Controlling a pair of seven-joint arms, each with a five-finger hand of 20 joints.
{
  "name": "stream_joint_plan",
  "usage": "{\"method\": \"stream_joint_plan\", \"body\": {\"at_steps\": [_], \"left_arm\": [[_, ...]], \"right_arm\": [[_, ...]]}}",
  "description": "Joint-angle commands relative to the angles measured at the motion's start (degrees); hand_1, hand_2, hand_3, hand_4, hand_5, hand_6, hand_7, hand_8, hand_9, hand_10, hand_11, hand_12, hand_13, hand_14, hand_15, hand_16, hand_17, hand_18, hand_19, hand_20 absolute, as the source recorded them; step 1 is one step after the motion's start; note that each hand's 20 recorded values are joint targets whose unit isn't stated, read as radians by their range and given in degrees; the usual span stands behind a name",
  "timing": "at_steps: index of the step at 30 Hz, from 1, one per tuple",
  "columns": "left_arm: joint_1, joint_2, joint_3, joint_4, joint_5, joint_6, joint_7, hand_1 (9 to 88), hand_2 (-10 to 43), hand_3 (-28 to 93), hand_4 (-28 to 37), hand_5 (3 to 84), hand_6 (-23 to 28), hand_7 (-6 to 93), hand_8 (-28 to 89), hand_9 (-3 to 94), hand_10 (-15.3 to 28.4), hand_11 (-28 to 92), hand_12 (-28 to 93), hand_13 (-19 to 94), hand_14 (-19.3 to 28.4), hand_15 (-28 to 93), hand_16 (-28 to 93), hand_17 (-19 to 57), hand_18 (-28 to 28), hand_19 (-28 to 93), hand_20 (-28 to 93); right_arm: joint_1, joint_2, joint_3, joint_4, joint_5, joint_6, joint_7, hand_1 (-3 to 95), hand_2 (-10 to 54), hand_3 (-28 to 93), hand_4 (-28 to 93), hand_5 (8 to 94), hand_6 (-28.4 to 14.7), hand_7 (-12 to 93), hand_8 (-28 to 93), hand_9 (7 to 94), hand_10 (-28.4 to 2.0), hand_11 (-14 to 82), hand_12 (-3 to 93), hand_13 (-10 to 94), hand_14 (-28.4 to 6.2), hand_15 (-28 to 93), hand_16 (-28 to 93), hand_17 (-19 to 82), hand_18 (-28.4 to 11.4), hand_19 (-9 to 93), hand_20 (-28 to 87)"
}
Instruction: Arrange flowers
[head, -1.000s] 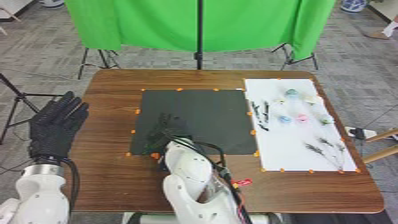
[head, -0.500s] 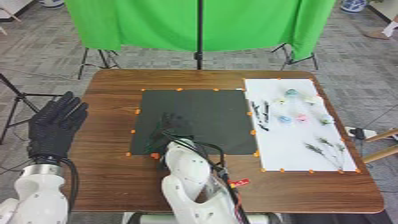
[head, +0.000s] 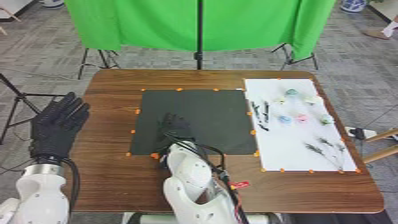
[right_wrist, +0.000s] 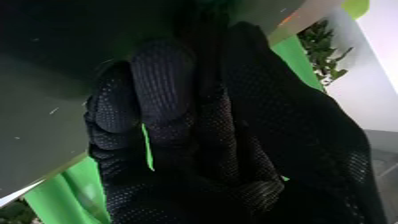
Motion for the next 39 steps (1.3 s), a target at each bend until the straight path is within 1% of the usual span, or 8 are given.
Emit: {"method": "stream_joint_plan", "body": {"at_steps": [1, 7, 10, 21, 28, 32, 35, 39], "left_arm": [[0.2, -0.43, 0.79, 0.51, -0.21, 0.12, -0.82, 30.7, 12.7, 75, -23.7, 46.1, 9.7, 9.5, -8, 38.5, 14.5, 17, 12, 29, 15.1, 37, -6, -2.7, 13.8, 29, 15], [0.2, -0.44, 0.92, 0.44, -0.19, 0.08, -0.67, 30.5, 13.0, 74, -23.6, 46.0, 9.7, 9.5, -8, 38.5, 14.6, 17, 12, 29, 15.1, 36, -6, -2.7, 13.8, 29, 15], [0.4, -0.54, 0.84, 0.49, -0.27, 0.06, -0.85, 30.4, 13.0, 74, -23.6, 46.1, 9.7, 9.4, -8, 38.5, 14.5, 17, 12, 29, 15.1, 37, -6, -2.7, 13.7, 29, 15], [0.4, -1.24, 0.12, 0.55, 0.1, -0.7, -1.62, 30.4, 13.1, 75, -23.4, 46.1, 9.7, 9.4, -8, 38.6, 14.6, 17, 12, 29, 15.1, 37, -6, -2.7, 13.8, 29, 15], [0.1, -2.12, 0.13, 0.76, 0.08, -1.36, -2.3, 30.3, 13.2, 75, -23.1, 46.1, 9.7, 9.4, -8, 38.5, 14.5, 17, 12, 29, 15.1, 37, -6, -2.7, 13.8, 29, 15], [1.6, -3.74, -1.59, -0.09, 0.55, -1.79, -3.7, 30.2, 13.0, 75, -23.0, 45.9, 9.7, 9.3, -8, 38.5, 14.5, 17, 12, 29, 15.0, 36, -6, -2.8, 13.8, 29, 15], [3.1, -4.12, -2.69, -1.2, 0.51, -1.87, -3.02, 30.0, 12.9, 75, -23.1, 45.8, 9.7, 9.1, -8, 38.5, 14.5, 17, 12, 29, 14.9, 36, -6, -2.7, 13.8, 29, 15], [3.9, -4.53, -3.74, -1.6, 0.58, -2.08, -2.72, 29.7, 12.6, 75, -23.3, 45.8, 9.7, 8.8, -8, 38.5, 14.4, 16, 12, 29, 14.9, 36, -6, -2.7, 13.8, 29, 15]], "right_arm": [[0.1, -0.3, -0.5, -0.2, 1.5, 0.2, 2.0, 61.2, -2.1, 77, -25, 63.8, -8.0, 20, 7, 84.1, -12.9, 13.1, 34.1, 79, -7.4, 46, 41, 34, -27.4, 82, 37], [0.5, -0.6, -0.4, -0.3, 4.8, 2.9, 3.9, 49.6, 19.9, 73, -26, 59.1, -9.7, 13, 0, 78.9, -18.3, 17.2, 17.4, 80, -11.3, 40, 29, 34, -27.1, 79, 35], [0.7, -0.6, -0.3, -0.6, 6.7, 5.0, 5.0, 43.3, 23.8, 74, -25, 58.6, -10.1, 13, -5, 78.3, -19.2, 16.3, 16.4, 80, -12.3, 40, 28, 34, -27.6, 78, 34], [2.7, 1.4, -1.4, -4.8, 14.4, 4.1, 7.7, 34.8, 12.5, 77, -23, 59.8, -12.3, 11, -9, 78.8, -20.7, 14.7, 14.3, 83, -13.6, 38, 24, 36, -28.4, 79, 29], [3.5, 4.4, -1.9, -7.9, 16.6, 4.7, 7.7, 33.3, 11.0, 77, -22, 59.5, -12.4, 10, -9, 78.2, -20.9, 15.2, 15.1, 82, -13.8, 38, 25, 36, -28.4, 80, 28], [4.4, 10.8, 0.8, -13.6, 20.1, 3.7, 7.6, 35.2, 2.1, 78, -21, 60.2, -11.4, 11, -9, 77.1, -20.6, 16.6, 16.0, 79, -14.1, 42, 25, 34, -28.4, 80, 27], [3.5, 17.5, 5.4, -19.6, 21.4, 6.2, 7.6, 36.7, -1.8, 77, -20, 60.7, -11.2, 11, -9, 75.6, -20.6, 16.7, 16.0, 77, -14.7, 43, 23, 33, -28.4, 79, 25], [0.7, 27.4, 13.2, -25.5, 19.6, 8.6, 10.6, 38.8, -6.6, 75, -20, 60.1, -11.2, 11, -9, 71.8, -21.3, 16.6, 16.0, 73, -16.1, 45, 22, 32, -28.4, 78, 24]]}}
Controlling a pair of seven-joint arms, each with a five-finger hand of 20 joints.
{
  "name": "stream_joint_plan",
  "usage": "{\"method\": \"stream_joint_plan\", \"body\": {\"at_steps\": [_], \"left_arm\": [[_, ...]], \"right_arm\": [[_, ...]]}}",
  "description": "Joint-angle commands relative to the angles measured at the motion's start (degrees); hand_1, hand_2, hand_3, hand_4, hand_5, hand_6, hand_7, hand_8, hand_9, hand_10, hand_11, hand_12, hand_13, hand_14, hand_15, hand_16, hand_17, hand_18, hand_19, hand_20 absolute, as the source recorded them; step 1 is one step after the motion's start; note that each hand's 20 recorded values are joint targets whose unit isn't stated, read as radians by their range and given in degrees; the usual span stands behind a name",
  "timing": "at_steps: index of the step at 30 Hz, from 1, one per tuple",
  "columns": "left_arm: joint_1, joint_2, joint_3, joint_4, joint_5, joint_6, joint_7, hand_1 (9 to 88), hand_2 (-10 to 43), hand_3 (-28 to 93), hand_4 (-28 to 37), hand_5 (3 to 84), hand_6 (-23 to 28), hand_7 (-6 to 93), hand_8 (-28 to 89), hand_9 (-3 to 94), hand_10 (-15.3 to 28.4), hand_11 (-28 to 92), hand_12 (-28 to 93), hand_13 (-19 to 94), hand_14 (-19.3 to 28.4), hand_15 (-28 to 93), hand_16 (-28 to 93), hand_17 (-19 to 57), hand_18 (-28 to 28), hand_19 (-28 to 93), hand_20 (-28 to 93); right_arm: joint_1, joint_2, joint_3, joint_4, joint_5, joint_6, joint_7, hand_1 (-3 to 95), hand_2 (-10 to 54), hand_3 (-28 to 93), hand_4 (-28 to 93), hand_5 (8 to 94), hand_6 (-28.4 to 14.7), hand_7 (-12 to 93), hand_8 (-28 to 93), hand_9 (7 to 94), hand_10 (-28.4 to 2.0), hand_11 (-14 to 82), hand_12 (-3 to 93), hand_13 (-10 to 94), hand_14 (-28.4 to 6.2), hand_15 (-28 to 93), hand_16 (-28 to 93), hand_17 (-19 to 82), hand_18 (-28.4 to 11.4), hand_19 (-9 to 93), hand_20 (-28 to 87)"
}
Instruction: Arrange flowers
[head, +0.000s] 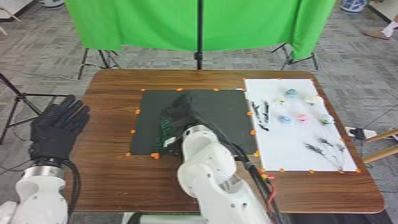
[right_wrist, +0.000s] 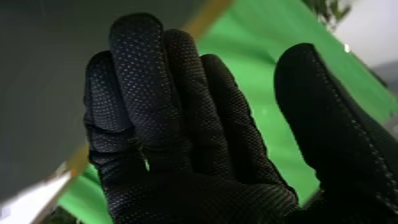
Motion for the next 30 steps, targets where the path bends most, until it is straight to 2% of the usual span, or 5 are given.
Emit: {"method": "stream_joint_plan", "body": {"at_steps": [1, 5, 9, 13, 30], "left_arm": [[3.6, -1.52, -1.85, -1.31, 0.15, -0.55, 0.29, 29.6, 12.5, 75, -23.3, 45.8, 9.7, 8.8, -8, 38.5, 14.3, 16, 12, 29, 14.9, 36, -6, -2.7, 13.8, 29, 15], [3.5, -1.82, -1.81, -1.44, 0.03, -0.32, 0.18, 28.9, 12.5, 75, -23.9, 45.7, 9.5, 8.7, -8, 38.6, 14.2, 16, 12, 30, 14.6, 35, -6, -2.7, 13.9, 29, 15], [4.3, -1.75, -2.87, -1.84, 0.74, -0.73, -0.16, 29.3, 13.5, 75, -24.5, 46.4, 9.1, 8.7, -8, 40.2, 13.2, 16, 12, 31, 13.5, 32, -7, -2.2, 13.6, 28, 15], [5.3, -2.08, -3.61, -2.17, 0.28, -0.08, -0.35, 29.5, 13.5, 75, -24.4, 46.5, 9.0, 8.8, -8, 40.3, 13.0, 16, 11, 31, 13.2, 32, -7, -2.2, 13.4, 28, 15], [6.1, -2.85, -3.45, -2.72, -0.18, 0.92, 0.03, 30.6, 12.7, 75, -23.8, 46.3, 9.2, 9.0, -8, 39.9, 13.4, 17, 12, 31, 13.5, 32, -6, -2.5, 13.6, 29, 15]], "right_arm": [[-4.0, 20.8, 15.6, -12.2, -3.2, 4.0, 4.3, 39.1, -7.5, 75, -20, 59.4, -11.5, 10, -9, 70.9, -21.7, 16.5, 16.0, 71, -16.8, 45, 22, 31, -28.4, 78, 24], [-13.5, 25.3, 28.5, -18.1, -0.4, 4.0, 7.7, 39.8, -9.4, 75, -21, 55.5, -12.8, 10, -9, 60.9, -24.8, 16.8, 15.3, 59, -20.4, 49, 16, 27, -28.4, 77, 22], [-24.2, 28.2, 39.0, -23.0, -1.1, 4.7, 10.0, 44.2, -9.5, 76, -23, 59.0, -11.1, 12, -9, 63.6, -22.7, 17.5, 15.0, 61, -18.7, 47, 15, 29, -28.0, 77, 22], [-27.6, 30.3, 44.6, -22.9, 0.0, -4.1, 11.1, 44.9, -9.5, 75, -25, 58.1, -10.6, 12, -9, 60.6, -22.4, 16.3, 15.0, 57, -18.8, 46, 15, 26, -26.9, 76, 21], [-27.9, 30.7, 45.5, -19.2, -1.7, -20.3, 12.4, 45.5, -9.5, 73, -28, 65.1, -10.0, 15, -9, 57.5, -23.4, 21.2, 19.4, 46, -21.4, 49, 16, 24, -27.3, 77, 25]]}}
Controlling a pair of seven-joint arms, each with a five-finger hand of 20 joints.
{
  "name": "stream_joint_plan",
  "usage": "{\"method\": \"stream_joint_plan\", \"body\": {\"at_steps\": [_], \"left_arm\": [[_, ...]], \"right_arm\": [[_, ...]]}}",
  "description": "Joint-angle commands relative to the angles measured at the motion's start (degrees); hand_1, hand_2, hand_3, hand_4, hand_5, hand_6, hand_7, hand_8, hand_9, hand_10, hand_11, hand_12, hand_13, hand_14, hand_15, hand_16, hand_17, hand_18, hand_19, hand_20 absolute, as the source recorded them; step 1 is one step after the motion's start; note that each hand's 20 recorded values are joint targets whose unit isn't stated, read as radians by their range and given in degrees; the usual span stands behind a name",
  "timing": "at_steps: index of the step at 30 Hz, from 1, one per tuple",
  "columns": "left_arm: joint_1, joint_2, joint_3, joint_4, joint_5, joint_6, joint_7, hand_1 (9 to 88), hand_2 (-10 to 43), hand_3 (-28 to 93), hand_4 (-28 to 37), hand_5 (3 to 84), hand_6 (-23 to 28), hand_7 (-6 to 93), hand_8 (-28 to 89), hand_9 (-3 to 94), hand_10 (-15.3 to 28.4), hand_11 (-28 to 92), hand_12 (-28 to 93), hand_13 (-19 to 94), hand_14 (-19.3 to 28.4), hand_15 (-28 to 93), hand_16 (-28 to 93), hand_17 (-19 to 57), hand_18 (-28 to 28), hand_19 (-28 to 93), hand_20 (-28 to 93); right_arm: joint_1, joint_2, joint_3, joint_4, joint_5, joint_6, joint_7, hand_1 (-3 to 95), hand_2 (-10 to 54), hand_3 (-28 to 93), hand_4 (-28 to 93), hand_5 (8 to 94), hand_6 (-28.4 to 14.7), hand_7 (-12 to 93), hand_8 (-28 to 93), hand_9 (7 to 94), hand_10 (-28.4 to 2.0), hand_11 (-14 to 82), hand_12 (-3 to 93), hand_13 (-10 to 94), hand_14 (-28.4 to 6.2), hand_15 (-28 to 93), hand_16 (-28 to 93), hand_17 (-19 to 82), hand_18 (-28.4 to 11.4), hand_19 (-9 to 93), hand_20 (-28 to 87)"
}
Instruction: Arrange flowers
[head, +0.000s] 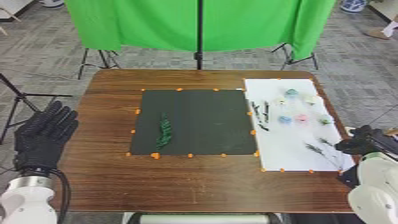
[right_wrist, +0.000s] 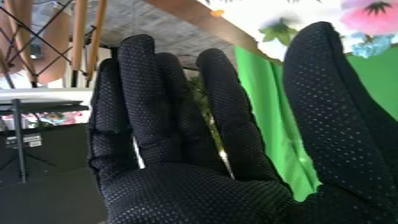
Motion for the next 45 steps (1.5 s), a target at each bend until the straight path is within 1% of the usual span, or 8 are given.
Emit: {"method": "stream_joint_plan", "body": {"at_steps": [1, 4, 9, 11, 16, 26, 32, 45], "left_arm": [[1.6, -1.03, 0.17, -0.24, 0.28, 0.78, -0.48, 30.9, 13.0, 74, -23.9, 46.3, 9.2, 9.0, -8, 39.9, 13.4, 17, 12, 31, 13.7, 32, -6, -2.5, 13.6, 29, 15], [1.5, -0.78, 0.03, -0.35, 0.44, 1.87, -1.17, 32.2, 14.5, 74, -24.4, 46.5, 9.2, 9.2, -8, 39.9, 13.4, 17, 12, 31, 14.1, 34, -5, -2.5, 13.7, 29, 15], [0.9, -0.58, 0.44, -0.1, 0.59, 1.53, -1.86, 32.5, 15.1, 74, -24.8, 46.8, 9.4, 9.4, -8, 40.0, 13.7, 17, 12, 31, 14.6, 37, -5, -2.7, 14.0, 30, 16], [0.5, -0.64, 0.46, -0.02, 0.89, 1.99, -2.93, 32.9, 15.5, 74, -24.8, 46.8, 9.4, 9.5, -8, 40.0, 13.8, 17, 12, 31, 14.7, 38, -5, -2.7, 14.1, 30, 16], [1.0, -0.93, 0.28, -0.29, 0.73, 2.39, -3.7, 33.8, 16.3, 74, -24.7, 47.1, 9.5, 9.6, -8, 40.0, 13.8, 18, 12, 31, 14.8, 38, -5, -2.9, 14.3, 31, 16], [2.7, -1.37, -0.1, -1.15, 0.55, 2.99, -3.22, 32.8, 15.9, 73, -24.5, 46.9, 9.7, 9.5, -8, 39.7, 14.0, 18, 12, 31, 15.2, 38, -6, -3.4, 14.4, 32, 15], [3.0, -1.04, -0.11, -1.28, 0.63, 3.43, -3.35, 32.6, 15.7, 73, -24.4, 46.8, 9.7, 9.4, -8, 39.7, 14.0, 18, 12, 31, 15.2, 39, -6, -3.5, 14.4, 32, 15], [-0.5, 1.82, 2.71, 0.21, 1.1, 3.07, -5.05, 32.4, 15.5, 73, -24.4, 46.8, 9.7, 8.8, -8, 39.6, 14.1, 17, 12, 30, 15.3, 39, -6, -3.7, 14.5, 32, 15]], "right_arm": [[0.7, -0.9, -1.3, 2.4, -2.0, -1.9, 0.8, 46.9, -9.5, 72, -28, 66.3, -9.5, 16, -9, 58.1, -23.3, 23.8, 20.8, 47, -20.9, 51, 16, 24, -27.4, 78, 26], [2.2, -1.6, -2.8, 4.6, -2.5, -3.5, 0.5, 47.5, -9.5, 70, -28, 68.3, -8.4, 15, -9, 58.1, -22.8, 29.6, 24.2, 46, -21.0, 57, 19, 24, -27.4, 78, 27], [2.7, -2.1, -4.4, 7.7, -5.5, -1.6, -1.2, 49.9, -9.5, 70, -28, 72.8, -5.3, 17, -10, 57.2, -22.2, 41.7, 29.2, 46, -22.1, 66, 24, 25, -27.2, 79, 30], [2.8, -2.1, -5.0, 8.5, -6.3, 0.7, -1.0, 57.0, -9.5, 61, -28, 76.4, -5.1, 17, 2, 59.1, -21.0, 44.4, 32.2, 48, -21.7, 68, 27, 25, -26.9, 79, 31], [2.6, -2.0, -5.9, 8.3, -8.4, 6.7, -1.0, 64.6, -9.5, 62, -28, 82.9, -3.7, 24, 18, 69.6, -17.0, 34.4, 53.4, 55, -19.2, 66, 41, 29, -27.3, 81, 36], [4.3, -0.9, -7.1, 0.7, -5.9, 12.0, -1.4, 62.5, -9.5, 67, -28, 81.1, -2.9, 29, 20, 72.9, -14.7, 36.1, 54.7, 60, -18.1, 67, 44, 33, -27.7, 85, 38], [11.9, -2.6, -14.8, -1.7, -5.8, 14.9, -2.8, 62.5, -9.5, 65, -25, 78.9, -2.4, 33, 18, 76.6, -12.7, 45.8, 56.5, 68, -17.6, 78, 51, 39, -28.3, 93, 48], [23.2, -22.2, -30.3, 10.1, -8.8, 14.1, -6.0, 62.3, -9.5, 65, -25, 78.6, -2.1, 33, 19, 77.6, -12.7, 50.1, 54.4, 69, -17.3, 78, 54, 41, -28.4, 93, 50]]}}
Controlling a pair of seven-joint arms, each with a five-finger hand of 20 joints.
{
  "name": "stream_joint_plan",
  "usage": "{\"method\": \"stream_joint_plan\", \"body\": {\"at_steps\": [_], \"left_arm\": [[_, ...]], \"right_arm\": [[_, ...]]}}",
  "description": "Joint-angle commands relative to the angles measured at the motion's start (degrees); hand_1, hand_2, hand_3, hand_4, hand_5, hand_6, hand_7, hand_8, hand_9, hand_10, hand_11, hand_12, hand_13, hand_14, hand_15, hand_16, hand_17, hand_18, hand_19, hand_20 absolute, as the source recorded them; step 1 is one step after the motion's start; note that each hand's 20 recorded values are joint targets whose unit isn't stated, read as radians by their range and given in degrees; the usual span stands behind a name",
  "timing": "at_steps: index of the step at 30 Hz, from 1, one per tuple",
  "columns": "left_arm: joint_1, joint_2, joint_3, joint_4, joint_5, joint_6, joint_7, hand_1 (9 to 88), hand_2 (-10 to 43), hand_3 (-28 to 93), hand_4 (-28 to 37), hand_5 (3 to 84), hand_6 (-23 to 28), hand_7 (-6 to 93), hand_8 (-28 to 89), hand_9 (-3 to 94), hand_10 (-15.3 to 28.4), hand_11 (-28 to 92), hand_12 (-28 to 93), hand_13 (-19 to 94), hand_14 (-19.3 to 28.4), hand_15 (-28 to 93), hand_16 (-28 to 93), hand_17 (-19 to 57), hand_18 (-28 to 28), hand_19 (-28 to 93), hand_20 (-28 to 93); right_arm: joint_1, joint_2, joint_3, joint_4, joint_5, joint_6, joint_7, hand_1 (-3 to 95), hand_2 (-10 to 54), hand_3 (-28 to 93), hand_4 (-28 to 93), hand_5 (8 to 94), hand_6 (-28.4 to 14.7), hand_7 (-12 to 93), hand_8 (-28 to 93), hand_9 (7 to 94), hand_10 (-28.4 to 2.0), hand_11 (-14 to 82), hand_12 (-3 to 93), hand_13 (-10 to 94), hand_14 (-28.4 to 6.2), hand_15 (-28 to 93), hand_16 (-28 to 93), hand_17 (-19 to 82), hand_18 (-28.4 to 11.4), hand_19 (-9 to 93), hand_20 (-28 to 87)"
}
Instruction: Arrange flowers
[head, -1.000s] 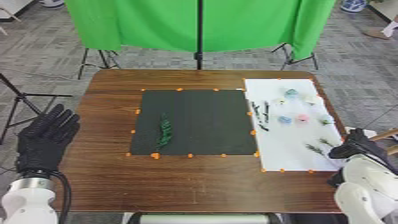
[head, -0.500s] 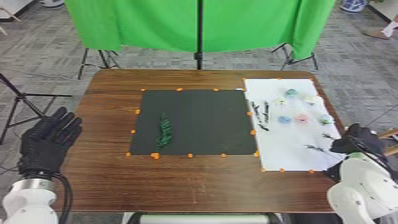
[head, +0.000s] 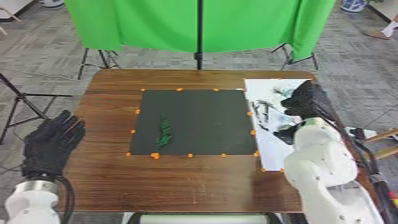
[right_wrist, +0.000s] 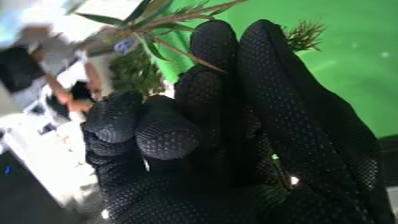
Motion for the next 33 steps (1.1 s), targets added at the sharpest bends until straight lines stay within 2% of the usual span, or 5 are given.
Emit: {"method": "stream_joint_plan", "body": {"at_steps": [1, 10, 20, 28, 33], "left_arm": [[-1.8, 1.99, 1.89, 1.0, 0.54, 0.18, -1.33, 32.4, 15.5, 73, -24.4, 46.7, 9.7, 8.8, -8, 39.6, 14.1, 17, 12, 30, 15.3, 39, -6, -3.7, 14.5, 32, 15], [-4.5, 4.25, 5.75, 2.18, 0.0, -0.77, -1.33, 30.7, 13.5, 74, -23.6, 46.4, 9.6, 8.5, -8, 39.4, 14.0, 17, 12, 30, 15.4, 39, -6, -3.7, 14.5, 32, 15], [-5.7, 5.38, 7.35, 2.85, 0.28, -0.81, -3.25, 30.2, 13.2, 74, -23.7, 46.2, 9.4, 8.6, -8, 39.4, 14.0, 17, 12, 30, 15.3, 39, -5, -3.6, 14.4, 31, 15], [-7.7, 5.69, 8.71, 4.1, 0.5, -1.56, -4.89, 30.5, 13.4, 74, -23.9, 46.2, 9.4, 8.5, -8, 39.4, 14.0, 17, 12, 30, 15.3, 39, -5, -3.6, 14.4, 31, 16], [-6.3, 5.67, 7.59, 3.68, 0.05, -1.34, -3.73, 30.6, 13.8, 74, -24.0, 46.2, 9.5, 8.5, -8, 39.5, 13.9, 17, 12, 30, 15.4, 39, -5, -3.6, 14.4, 31, 16]], "right_arm": [[3.0, -12.9, -8.2, 7.0, -2.8, -2.5, -3.2, 62.2, -9.5, 65, -24, 78.6, -2.2, 33, 19, 77.6, -12.8, 50.1, 54.4, 69, -17.3, 78, 54, 41, -28.4, 93, 50], [0.2, -22.9, -13.6, 12.8, -8.2, -4.5, -6.2, 62.2, -9.5, 65, -24, 78.5, -2.3, 33, 19, 77.3, -12.7, 49.3, 53.9, 69, -17.5, 77, 53, 41, -28.4, 93, 49], [-1.7, -29.3, -13.6, 18.1, -7.3, -6.4, -3.8, 61.4, -9.5, 65, -24, 77.4, -2.5, 34, 20, 77.2, -13.0, 49.8, 54.1, 69, -17.9, 77, 52, 41, -28.4, 93, 48], [-1.8, -31.5, -12.2, 20.9, -5.1, -1.5, -0.5, 60.5, -9.5, 66, -24, 74.4, -3.0, 36, 19, 76.5, -13.1, 50.2, 53.3, 69, -17.5, 77, 51, 42, -28.4, 93, 49], [-2.4, -30.9, -12.2, 19.9, -2.7, -0.1, -0.2, 58.7, -9.5, 67, -24, 68.4, -5.7, 31, 13, 75.2, -13.3, 49.4, 52.6, 69, -17.2, 77, 50, 42, -28.4, 93, 50]]}}
